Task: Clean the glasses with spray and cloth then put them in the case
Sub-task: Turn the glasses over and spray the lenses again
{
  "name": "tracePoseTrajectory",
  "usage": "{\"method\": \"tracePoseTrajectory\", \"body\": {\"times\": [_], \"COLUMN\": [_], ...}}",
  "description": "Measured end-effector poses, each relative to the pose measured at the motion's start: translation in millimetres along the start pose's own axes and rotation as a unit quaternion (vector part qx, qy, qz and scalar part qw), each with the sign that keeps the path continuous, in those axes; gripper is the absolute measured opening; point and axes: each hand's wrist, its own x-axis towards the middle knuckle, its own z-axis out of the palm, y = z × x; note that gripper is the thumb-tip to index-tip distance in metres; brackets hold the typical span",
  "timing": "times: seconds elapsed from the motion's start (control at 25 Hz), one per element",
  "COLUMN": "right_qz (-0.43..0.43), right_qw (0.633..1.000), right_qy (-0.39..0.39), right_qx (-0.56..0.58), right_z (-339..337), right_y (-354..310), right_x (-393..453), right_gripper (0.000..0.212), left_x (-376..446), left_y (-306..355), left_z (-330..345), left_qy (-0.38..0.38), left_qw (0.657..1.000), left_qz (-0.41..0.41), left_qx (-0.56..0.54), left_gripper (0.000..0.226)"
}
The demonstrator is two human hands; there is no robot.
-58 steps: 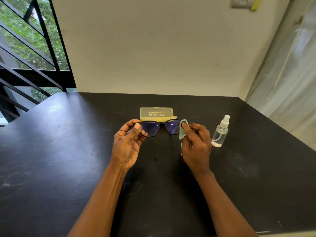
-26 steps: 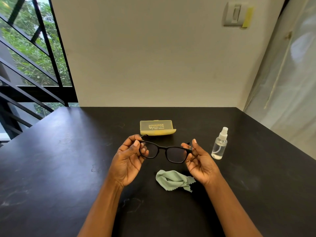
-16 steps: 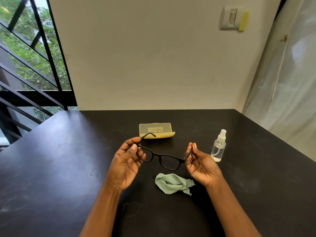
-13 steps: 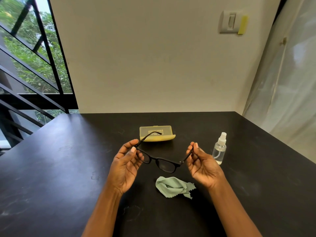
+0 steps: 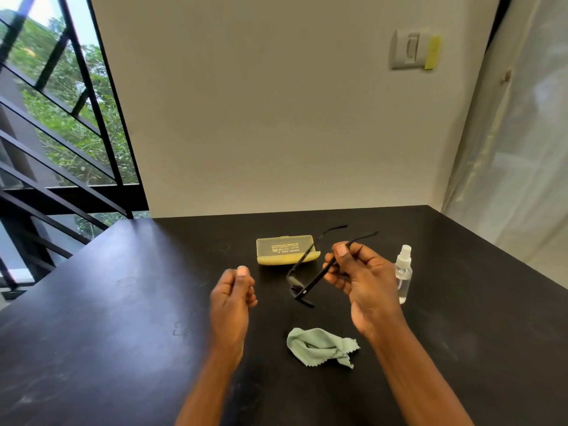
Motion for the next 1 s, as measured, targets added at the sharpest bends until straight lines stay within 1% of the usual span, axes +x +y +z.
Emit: {"method": "tracePoseTrajectory", "body": {"times": [0.04, 0.08, 0.12, 0.2, 0.28, 0.36, 0.52, 0.64, 0.76, 0.88, 1.0], "right_qz": [-0.017, -0.030, -0.041, -0.066, -0.097, -0.118, -0.146, -0.156, -0.156, -0.176, -0.206], "right_qw": [1.000, 0.999, 0.998, 0.995, 0.987, 0.980, 0.969, 0.963, 0.967, 0.968, 0.960], "right_qy": [0.004, 0.007, 0.012, 0.019, 0.013, 0.000, -0.018, -0.042, -0.063, -0.036, 0.040], "right_qx": [-0.015, -0.027, -0.040, -0.078, -0.127, -0.160, -0.200, -0.215, -0.192, -0.175, -0.187], "right_z": [4, 8, 11, 16, 17, 18, 20, 20, 17, 2, -26], "right_y": [2, 4, 7, 11, 14, 14, 15, 16, 17, 16, 11], "right_x": [-1, -3, -5, -8, -13, -16, -20, -19, -18, -11, 3], "right_gripper": [0.013, 0.013, 0.013, 0.013, 0.014, 0.014, 0.011, 0.012, 0.014, 0.015, 0.005], "left_x": [-5, -11, -16, -22, -25, -26, -27, -26, -20, -11, 1], "left_y": [3, 4, 3, -5, -13, -15, -16, -18, -20, -23, -30], "left_z": [4, 9, 13, 18, 23, 26, 31, 31, 29, 25, 18], "left_qy": [-0.034, -0.068, -0.096, -0.114, -0.092, -0.072, -0.059, -0.041, -0.016, 0.020, 0.042], "left_qw": [0.997, 0.986, 0.968, 0.930, 0.912, 0.906, 0.894, 0.899, 0.913, 0.932, 0.945], "left_qz": [0.044, 0.091, 0.141, 0.228, 0.272, 0.288, 0.313, 0.307, 0.293, 0.260, 0.225], "left_qx": [0.053, 0.119, 0.184, 0.266, 0.291, 0.303, 0.315, 0.310, 0.284, 0.253, 0.232], "left_gripper": [0.034, 0.034, 0.029, 0.012, 0.022, 0.029, 0.026, 0.026, 0.024, 0.021, 0.022]}}
